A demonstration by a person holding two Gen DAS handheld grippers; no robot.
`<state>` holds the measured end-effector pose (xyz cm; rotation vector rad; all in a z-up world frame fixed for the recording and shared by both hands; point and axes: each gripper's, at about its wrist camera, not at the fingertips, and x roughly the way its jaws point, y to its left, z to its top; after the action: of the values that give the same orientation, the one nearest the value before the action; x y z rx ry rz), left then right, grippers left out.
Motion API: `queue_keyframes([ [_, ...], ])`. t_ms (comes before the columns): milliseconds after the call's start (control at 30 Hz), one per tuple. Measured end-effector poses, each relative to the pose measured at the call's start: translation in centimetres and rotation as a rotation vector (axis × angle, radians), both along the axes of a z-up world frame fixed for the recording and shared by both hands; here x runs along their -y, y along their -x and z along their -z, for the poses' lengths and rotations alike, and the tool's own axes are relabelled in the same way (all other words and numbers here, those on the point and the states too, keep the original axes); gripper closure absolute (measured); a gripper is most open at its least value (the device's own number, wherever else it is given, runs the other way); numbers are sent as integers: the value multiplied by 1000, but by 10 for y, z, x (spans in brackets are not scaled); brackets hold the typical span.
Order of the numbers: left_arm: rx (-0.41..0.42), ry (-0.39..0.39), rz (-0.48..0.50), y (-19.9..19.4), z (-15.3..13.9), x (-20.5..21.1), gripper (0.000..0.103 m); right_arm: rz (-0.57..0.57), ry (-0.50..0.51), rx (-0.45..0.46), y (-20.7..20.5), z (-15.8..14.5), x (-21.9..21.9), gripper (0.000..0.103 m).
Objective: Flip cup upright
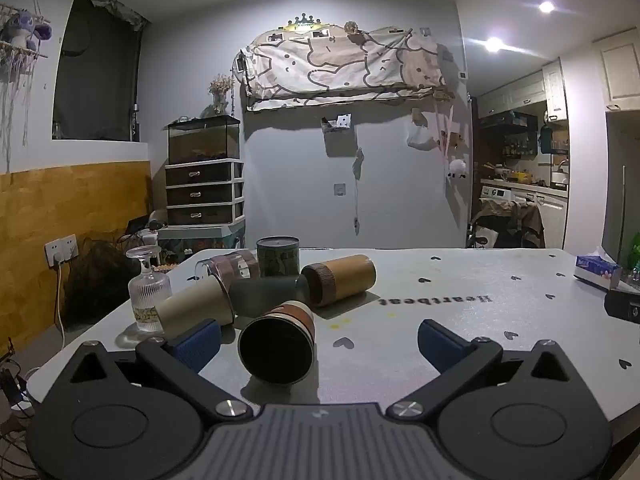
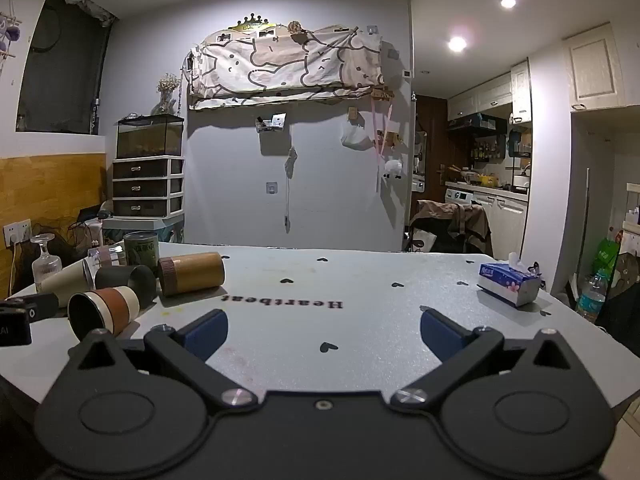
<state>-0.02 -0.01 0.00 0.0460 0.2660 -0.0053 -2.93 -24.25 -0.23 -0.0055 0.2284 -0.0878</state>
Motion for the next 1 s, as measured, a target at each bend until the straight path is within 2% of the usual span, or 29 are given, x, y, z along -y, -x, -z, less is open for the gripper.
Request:
queue_keyframes([
  [1000,-12,3,0,0,0,0,0,-1,-1,-5,0,0,0,0],
])
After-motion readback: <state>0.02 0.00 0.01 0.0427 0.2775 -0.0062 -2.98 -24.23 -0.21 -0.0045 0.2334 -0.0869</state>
